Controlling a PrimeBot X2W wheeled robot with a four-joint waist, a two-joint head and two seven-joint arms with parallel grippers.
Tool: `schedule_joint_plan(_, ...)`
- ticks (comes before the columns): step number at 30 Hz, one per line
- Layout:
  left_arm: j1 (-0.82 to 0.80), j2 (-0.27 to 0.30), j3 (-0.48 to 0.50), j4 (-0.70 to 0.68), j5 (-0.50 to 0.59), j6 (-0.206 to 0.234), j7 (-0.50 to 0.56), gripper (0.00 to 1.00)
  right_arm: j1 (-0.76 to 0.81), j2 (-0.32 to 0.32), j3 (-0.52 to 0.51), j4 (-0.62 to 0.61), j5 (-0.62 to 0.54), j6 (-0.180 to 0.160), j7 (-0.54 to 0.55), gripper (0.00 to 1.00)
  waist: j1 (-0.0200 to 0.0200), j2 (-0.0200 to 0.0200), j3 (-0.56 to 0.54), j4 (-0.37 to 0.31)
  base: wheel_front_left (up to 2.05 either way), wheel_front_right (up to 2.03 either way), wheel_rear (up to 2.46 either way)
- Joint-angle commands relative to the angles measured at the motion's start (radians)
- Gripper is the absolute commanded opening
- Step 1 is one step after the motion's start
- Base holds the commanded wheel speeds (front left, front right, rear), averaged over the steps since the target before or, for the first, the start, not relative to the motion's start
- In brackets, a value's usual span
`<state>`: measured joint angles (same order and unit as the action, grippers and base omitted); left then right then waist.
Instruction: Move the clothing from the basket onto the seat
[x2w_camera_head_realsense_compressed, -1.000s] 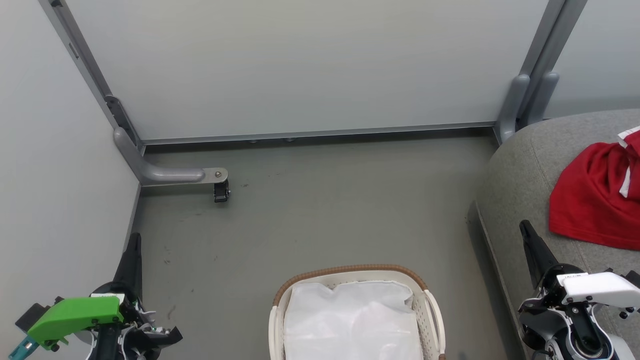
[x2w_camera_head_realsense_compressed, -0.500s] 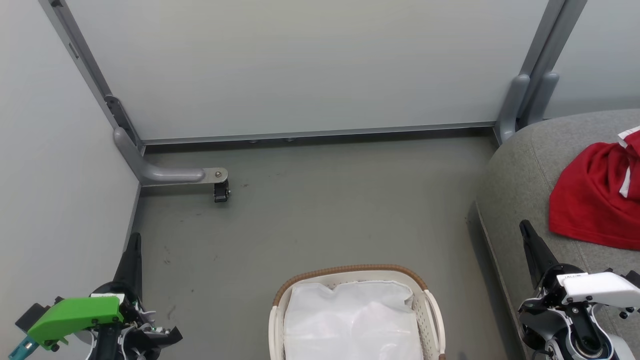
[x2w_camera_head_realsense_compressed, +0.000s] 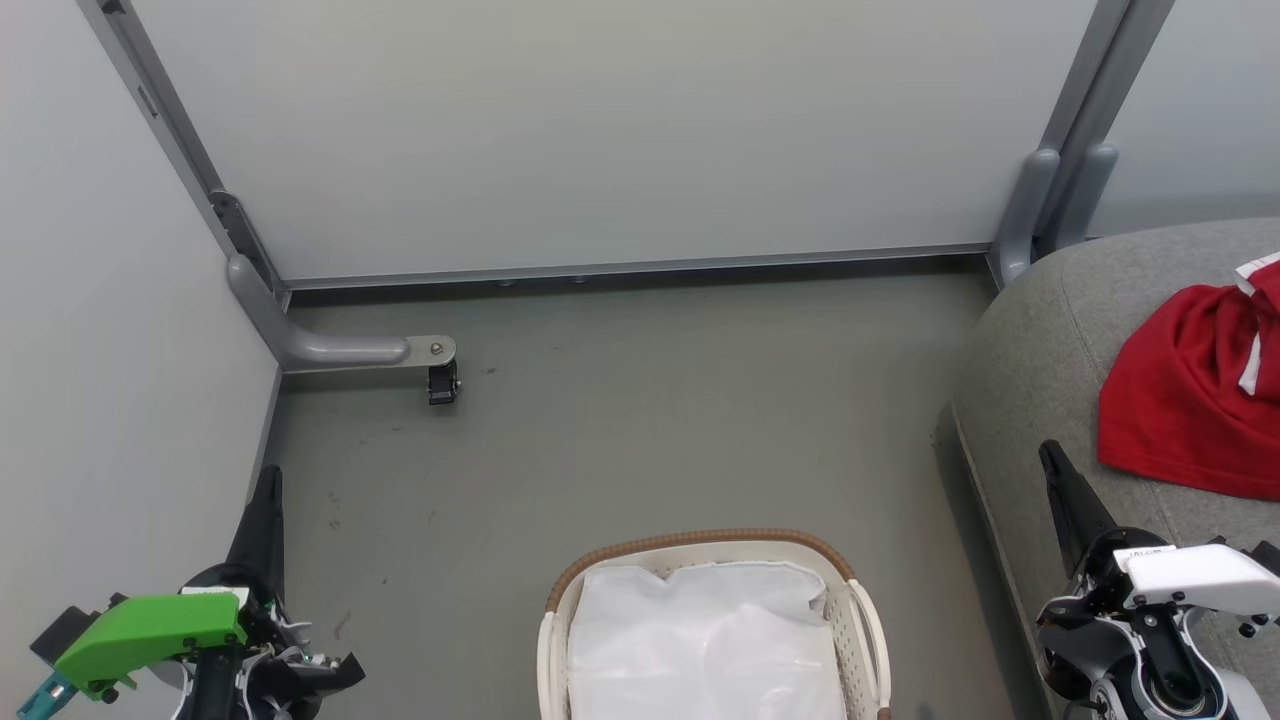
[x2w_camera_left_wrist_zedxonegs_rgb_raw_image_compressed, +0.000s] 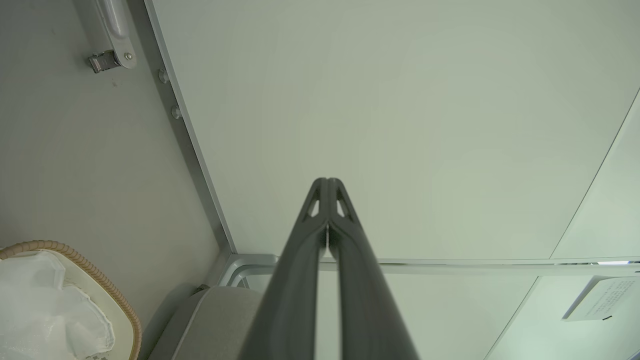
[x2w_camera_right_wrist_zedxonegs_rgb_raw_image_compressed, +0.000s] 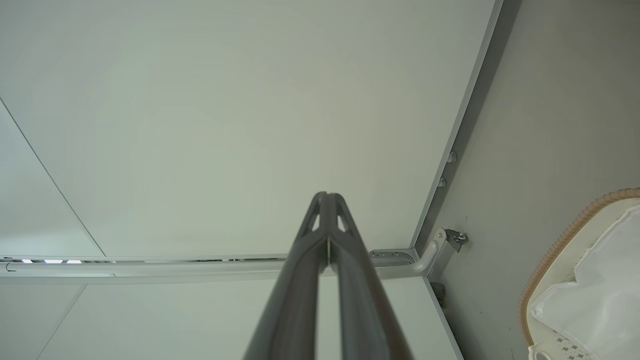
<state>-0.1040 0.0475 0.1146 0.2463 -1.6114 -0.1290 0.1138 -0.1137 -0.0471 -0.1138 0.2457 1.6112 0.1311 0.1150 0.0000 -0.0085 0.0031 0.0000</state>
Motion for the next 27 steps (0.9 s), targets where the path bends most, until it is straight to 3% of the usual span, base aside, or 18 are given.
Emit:
schedule_joint_plan(1, -0.010, 0.006, 0.003, -0.002, -0.002, -0.005, 0.005, 0.00, 0.010, -0.006, -0.002, -0.004, 0.003, -0.001, 0.002, 0.00, 0.0000, 0.0085, 0.000, 0.000, 0.00, 0.00, 0.00)
schedule_joint_plan(27, -0.010, 0.006, 0.003, -0.002, -0.002, -0.005, 0.005, 0.00, 0.011, -0.006, -0.002, -0.004, 0.004, -0.001, 0.002, 0.00, 0.0000, 0.0085, 0.000, 0.000, 0.00, 0.00, 0.00)
